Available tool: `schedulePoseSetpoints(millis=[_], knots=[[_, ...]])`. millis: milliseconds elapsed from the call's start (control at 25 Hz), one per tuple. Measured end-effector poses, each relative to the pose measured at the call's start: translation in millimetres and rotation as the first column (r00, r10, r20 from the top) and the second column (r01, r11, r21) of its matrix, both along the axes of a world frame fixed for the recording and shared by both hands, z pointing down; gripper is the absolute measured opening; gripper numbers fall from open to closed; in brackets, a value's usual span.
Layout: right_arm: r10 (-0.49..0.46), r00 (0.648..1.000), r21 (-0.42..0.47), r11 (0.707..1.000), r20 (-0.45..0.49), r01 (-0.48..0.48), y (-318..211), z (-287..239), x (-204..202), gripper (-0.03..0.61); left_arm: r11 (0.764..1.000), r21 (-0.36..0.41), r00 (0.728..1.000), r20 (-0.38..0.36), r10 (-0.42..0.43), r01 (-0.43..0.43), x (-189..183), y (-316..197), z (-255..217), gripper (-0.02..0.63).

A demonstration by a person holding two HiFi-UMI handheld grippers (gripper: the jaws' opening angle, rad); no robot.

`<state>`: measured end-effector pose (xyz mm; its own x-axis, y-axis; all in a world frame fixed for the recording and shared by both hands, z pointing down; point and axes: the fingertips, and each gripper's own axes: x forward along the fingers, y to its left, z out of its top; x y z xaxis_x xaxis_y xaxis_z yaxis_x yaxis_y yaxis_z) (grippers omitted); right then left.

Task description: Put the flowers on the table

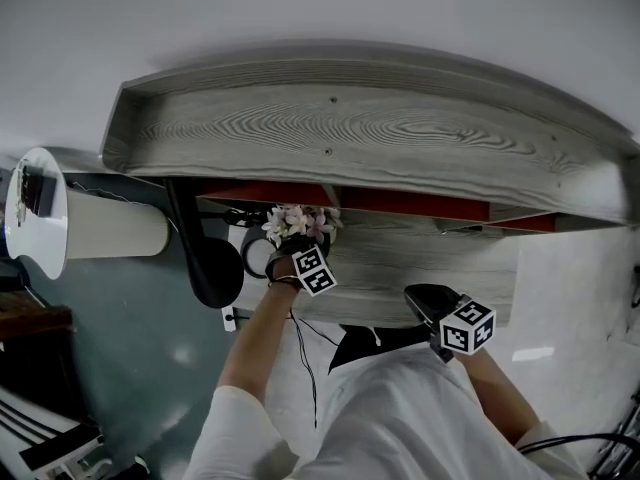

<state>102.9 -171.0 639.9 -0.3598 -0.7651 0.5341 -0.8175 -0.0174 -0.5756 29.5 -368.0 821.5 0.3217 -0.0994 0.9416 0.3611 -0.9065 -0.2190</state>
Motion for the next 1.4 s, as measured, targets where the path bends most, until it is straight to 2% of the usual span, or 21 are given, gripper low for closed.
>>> schedulePoseSetpoints(millis=[200, 600, 760, 960, 1120, 1400], knots=[[-0.012, 1.0, -0.01, 1.0, -0.006, 0.012, -2, 2, 2, 0.018, 0.999, 0.034, 1.0, 0.023, -0.018, 0.017, 2, -15, 15, 0.055], [-0.02, 1.0, -0.016, 1.0, -0.001, 0.02, -3, 7, 12, 0.018, 0.998, 0.062, 1.0, 0.006, -0.012, 0.012, 6, -20, 19, 0.064], [-0.027, 1.0, 0.001, 1.0, 0.008, 0.027, -8, 6, 14, 0.018, 0.999, 0.045, 1.0, 0.008, -0.013, 0.013, 3, -16, 20, 0.086], [-0.045, 0.999, 0.012, 0.999, 0.026, 0.045, -11, 9, 13, 0.018, 0.999, 0.05, 1.0, -0.024, -0.015, 0.016, 4, -14, 13, 0.121], [-0.056, 0.998, 0.021, 0.998, 0.031, 0.055, -12, 11, 14, 0.018, 0.997, 0.064, 0.999, -0.04, -0.037, 0.039, 4, -17, 5, 0.124], [-0.053, 0.997, 0.061, 0.997, 0.051, 0.049, -13, 4, 19, 0.018, 0.987, 0.14, 0.992, -0.108, -0.063, 0.078, 6, -19, -31, 0.124]])
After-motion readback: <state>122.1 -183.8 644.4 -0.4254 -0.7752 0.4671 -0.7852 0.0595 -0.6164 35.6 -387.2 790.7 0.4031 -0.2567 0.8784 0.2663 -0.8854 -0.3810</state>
